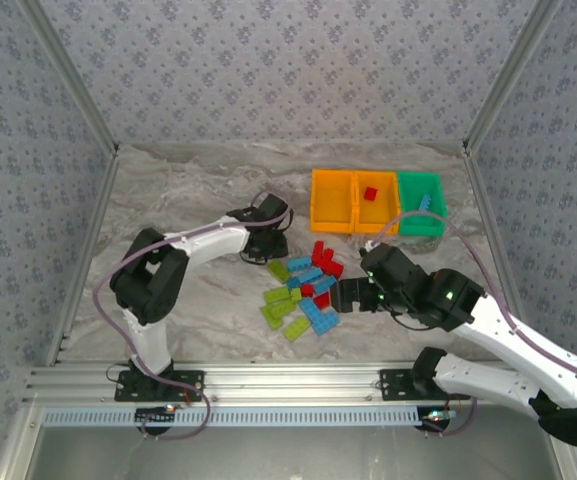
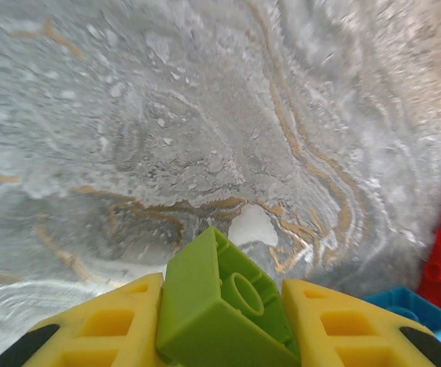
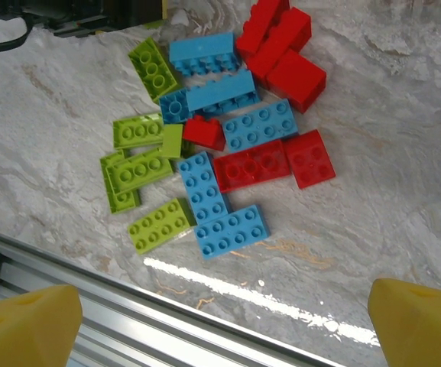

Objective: Sort the legos into containers by color

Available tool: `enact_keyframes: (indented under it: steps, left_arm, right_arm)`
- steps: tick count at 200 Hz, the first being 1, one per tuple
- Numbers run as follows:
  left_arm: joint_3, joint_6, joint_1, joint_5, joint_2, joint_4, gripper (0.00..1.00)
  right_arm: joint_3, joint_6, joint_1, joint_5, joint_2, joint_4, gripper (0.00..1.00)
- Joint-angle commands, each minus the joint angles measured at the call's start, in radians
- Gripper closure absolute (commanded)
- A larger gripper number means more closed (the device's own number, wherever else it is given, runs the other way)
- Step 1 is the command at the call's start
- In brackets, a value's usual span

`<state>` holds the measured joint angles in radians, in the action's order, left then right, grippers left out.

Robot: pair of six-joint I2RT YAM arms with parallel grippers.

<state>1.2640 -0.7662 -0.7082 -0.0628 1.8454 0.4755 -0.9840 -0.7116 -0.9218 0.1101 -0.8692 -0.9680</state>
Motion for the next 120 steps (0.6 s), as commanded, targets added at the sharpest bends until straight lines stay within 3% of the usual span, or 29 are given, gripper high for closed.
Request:
enact_keyframes:
  steps: [1, 25, 51, 94, 120]
  left_arm:
    - [0.066, 0.074, -0.026, -0.061, -0.117, 0.050, 0.79]
    - [0.175, 0.181, -0.100, -0.110, -0.127, 0.034, 0.79]
    - [0.338, 0.319, -0.166, -0.113, -0.008, -0.031, 0.79]
    - [0.677, 0.449, -0.154, -0.172, 0.293, -0.023, 0.78]
    - [0.931, 0.443, -0.129, -0.161, 0.464, 0.070, 0.71]
  right_arm:
    - [-0.005, -0.031, -0.006, 0.053, 0.034, 0.026, 0.01]
    - [-0.011, -0.047, -0.006, 0.120, 0.067, 0.019, 0.00]
    - [-0.008, -0.066, -0.003, 0.162, 0.094, 0.014, 0.00]
    - [-0.024, -0.073, -0.004, 0.183, 0.118, -0.048, 0.00]
    - [-0.035, -0.072, -0.004, 0.196, 0.134, -0.083, 0.00]
